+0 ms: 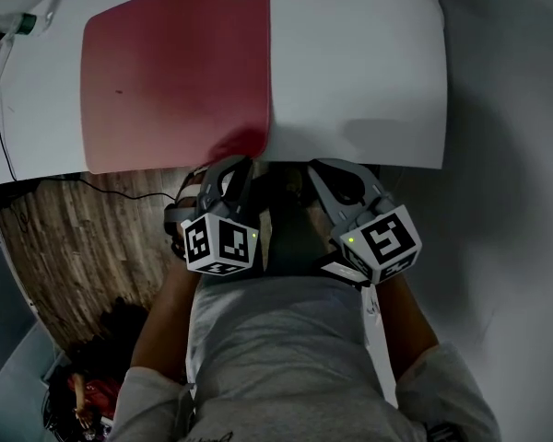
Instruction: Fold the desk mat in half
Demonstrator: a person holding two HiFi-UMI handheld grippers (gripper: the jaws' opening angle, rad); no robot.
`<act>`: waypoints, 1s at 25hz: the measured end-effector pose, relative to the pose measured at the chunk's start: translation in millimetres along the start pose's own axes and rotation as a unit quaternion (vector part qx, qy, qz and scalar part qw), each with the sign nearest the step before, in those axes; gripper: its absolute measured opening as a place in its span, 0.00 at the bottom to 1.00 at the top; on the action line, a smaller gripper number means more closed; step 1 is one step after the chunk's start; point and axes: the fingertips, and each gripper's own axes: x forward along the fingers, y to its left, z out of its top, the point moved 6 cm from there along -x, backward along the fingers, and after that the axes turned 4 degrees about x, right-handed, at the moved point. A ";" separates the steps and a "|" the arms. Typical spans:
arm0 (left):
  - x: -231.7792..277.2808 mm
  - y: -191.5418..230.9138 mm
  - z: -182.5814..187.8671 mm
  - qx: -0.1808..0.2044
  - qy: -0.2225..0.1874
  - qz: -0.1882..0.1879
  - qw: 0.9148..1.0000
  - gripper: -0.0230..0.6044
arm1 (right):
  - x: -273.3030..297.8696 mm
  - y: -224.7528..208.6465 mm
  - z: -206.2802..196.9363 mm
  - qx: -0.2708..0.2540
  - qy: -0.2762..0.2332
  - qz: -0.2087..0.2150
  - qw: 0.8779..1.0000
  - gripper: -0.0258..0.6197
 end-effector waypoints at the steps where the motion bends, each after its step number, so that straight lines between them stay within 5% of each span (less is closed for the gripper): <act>1: -1.8 1.7 0.1 -0.006 -0.003 0.004 1.000 0.09 | 1.2 0.1 1.5 -0.003 0.001 -0.001 1.000 0.05; 11: -38.6 37.4 -9.6 -0.037 -0.060 0.013 0.997 0.09 | 13.5 22.9 12.9 0.007 -0.009 -0.039 0.999 0.05; 15: -59.3 65.4 -29.6 -0.045 -0.081 0.020 0.996 0.09 | 30.0 40.6 14.6 0.012 -0.009 -0.061 0.998 0.05; 20: -82.7 96.9 -57.1 -0.109 -0.111 0.019 0.988 0.09 | 53.9 64.3 21.9 0.011 -0.013 -0.073 0.997 0.05; 25: -96.5 118.1 -82.3 -0.107 -0.114 0.023 0.987 0.09 | 77.7 84.4 37.5 0.006 -0.016 -0.081 0.997 0.05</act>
